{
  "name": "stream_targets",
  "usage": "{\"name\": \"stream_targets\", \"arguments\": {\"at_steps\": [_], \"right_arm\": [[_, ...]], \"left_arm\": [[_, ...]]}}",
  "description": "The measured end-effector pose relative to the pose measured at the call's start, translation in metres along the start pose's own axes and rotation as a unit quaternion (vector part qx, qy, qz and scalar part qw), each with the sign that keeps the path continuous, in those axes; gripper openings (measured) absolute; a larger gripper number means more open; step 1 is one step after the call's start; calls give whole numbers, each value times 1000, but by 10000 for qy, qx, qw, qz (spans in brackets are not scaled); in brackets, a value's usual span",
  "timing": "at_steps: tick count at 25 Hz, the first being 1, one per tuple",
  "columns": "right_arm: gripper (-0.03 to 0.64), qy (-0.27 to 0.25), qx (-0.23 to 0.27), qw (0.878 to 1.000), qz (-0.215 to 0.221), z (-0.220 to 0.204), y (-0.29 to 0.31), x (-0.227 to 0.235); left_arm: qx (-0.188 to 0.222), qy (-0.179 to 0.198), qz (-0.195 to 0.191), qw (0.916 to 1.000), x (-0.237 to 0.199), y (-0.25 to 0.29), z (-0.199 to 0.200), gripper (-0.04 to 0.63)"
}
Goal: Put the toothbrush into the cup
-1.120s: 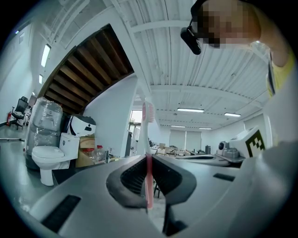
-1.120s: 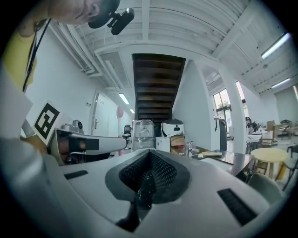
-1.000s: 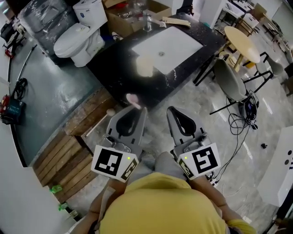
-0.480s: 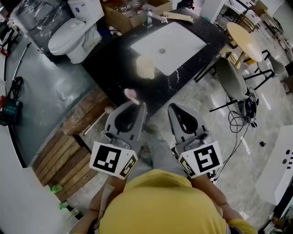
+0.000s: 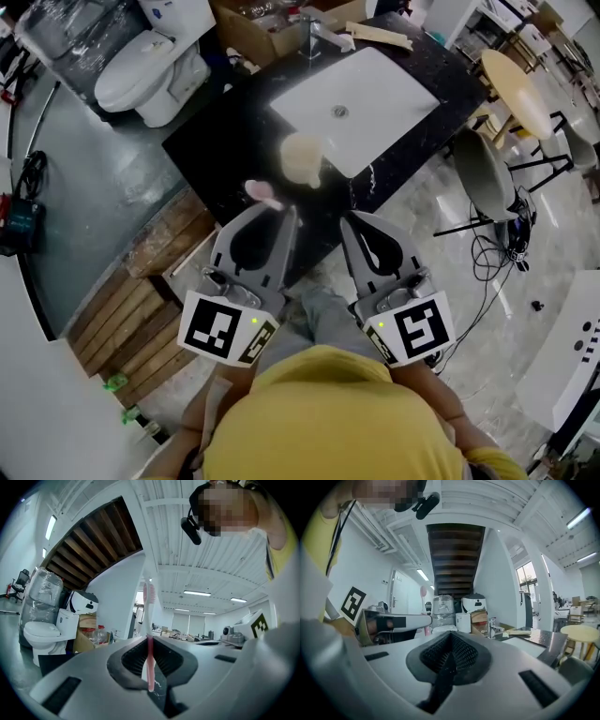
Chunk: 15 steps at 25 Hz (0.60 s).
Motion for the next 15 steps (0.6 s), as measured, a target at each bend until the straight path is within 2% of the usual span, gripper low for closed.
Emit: {"name": "stream_targets", "arguments": {"at_steps": [15], "right_arm": [[15,230,-338,9989,237,-18,61,60]], "left_arm": [[-105,-120,347,9993,-55,77,-15,40]]}}
Point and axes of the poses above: the fingertips, and each gripper's own axes: y forward along the fingers, x to its right, z out of its top, the point moved 9 cm from there along -y, backward along the fingers
